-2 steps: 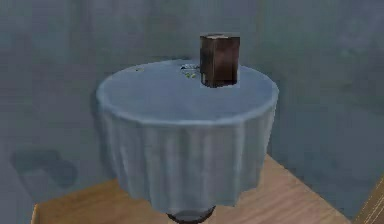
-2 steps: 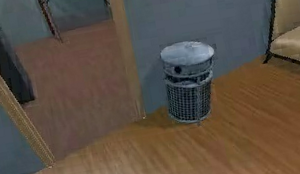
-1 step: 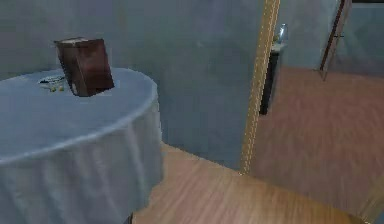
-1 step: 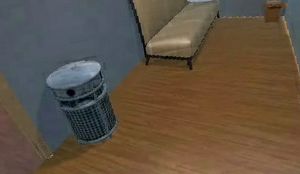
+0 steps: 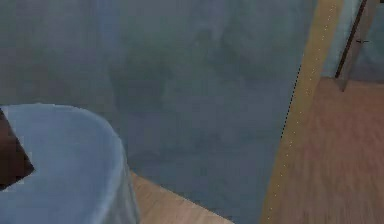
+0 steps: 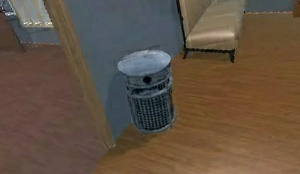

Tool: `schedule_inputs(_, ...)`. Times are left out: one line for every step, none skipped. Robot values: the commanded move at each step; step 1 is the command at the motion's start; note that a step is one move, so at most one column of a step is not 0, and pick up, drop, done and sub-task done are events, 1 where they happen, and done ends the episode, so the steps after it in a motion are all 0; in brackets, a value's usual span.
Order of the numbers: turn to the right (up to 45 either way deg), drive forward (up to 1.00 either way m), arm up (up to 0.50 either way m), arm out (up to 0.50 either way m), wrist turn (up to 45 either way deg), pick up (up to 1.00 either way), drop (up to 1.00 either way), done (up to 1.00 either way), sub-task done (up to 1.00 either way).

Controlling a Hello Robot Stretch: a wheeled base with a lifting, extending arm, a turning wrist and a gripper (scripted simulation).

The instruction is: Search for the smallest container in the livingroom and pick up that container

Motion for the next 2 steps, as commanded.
schedule_inputs(-45.0,0.00,0.00,0.00,0.0,0.00,0.00,0.00,0.00)
schedule_inputs(-45.0,0.00,0.00,0.00,0.0,0.00,0.00,0.00,0.00)
